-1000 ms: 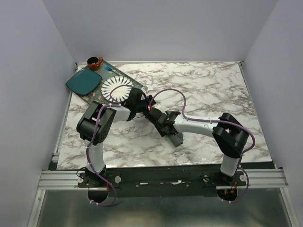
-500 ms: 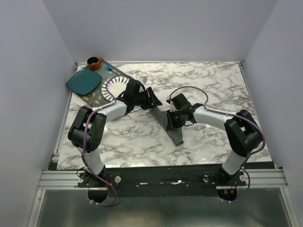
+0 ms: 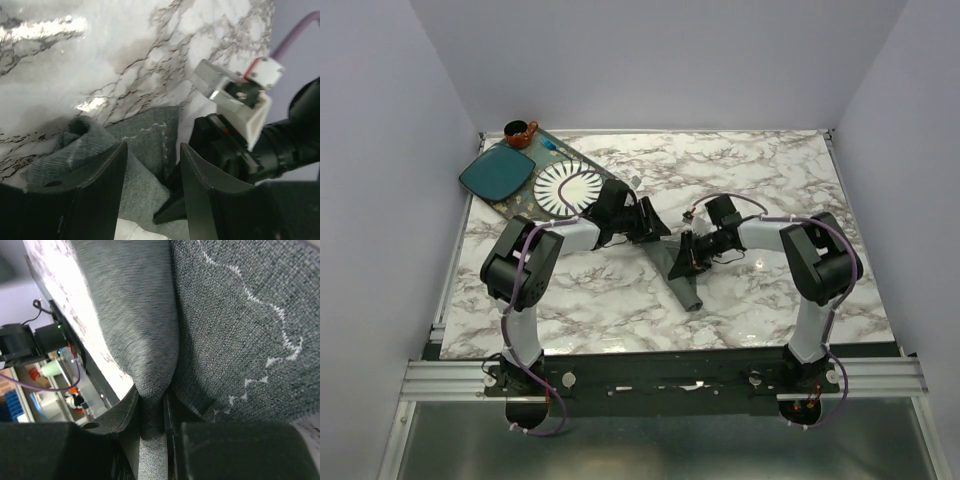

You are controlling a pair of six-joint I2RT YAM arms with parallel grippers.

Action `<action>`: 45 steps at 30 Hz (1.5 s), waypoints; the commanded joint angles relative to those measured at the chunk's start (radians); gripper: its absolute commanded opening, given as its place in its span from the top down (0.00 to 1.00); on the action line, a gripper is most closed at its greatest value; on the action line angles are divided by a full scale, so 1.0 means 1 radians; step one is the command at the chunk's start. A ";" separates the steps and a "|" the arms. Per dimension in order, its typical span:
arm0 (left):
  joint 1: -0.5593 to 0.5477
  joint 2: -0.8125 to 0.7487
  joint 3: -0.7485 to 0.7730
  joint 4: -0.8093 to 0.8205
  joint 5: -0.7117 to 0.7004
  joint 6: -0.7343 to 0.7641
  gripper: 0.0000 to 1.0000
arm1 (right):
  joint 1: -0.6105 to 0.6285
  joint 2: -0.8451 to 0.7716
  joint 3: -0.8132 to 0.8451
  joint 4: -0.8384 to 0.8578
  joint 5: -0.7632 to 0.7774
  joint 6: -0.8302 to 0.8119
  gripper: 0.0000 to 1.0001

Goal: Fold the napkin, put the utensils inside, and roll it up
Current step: Roll the napkin with the utensil

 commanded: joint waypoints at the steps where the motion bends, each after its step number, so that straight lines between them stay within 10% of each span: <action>1: 0.002 0.078 -0.042 0.029 -0.017 -0.007 0.45 | -0.002 -0.016 -0.024 -0.004 -0.025 0.000 0.73; 14: 0.020 0.073 -0.093 0.044 -0.038 -0.011 0.46 | 0.248 -0.361 0.101 -0.375 0.763 -0.104 0.19; 24: 0.020 0.056 -0.101 0.042 -0.033 -0.016 0.46 | 0.494 -0.150 0.290 -0.457 1.204 -0.155 0.12; 31: 0.019 0.058 -0.098 0.039 -0.028 -0.019 0.46 | 0.538 -0.034 0.310 -0.459 1.330 -0.141 0.18; 45: 0.014 -0.009 -0.027 -0.076 -0.057 0.074 0.45 | 0.485 -0.056 0.192 -0.333 1.189 -0.121 0.71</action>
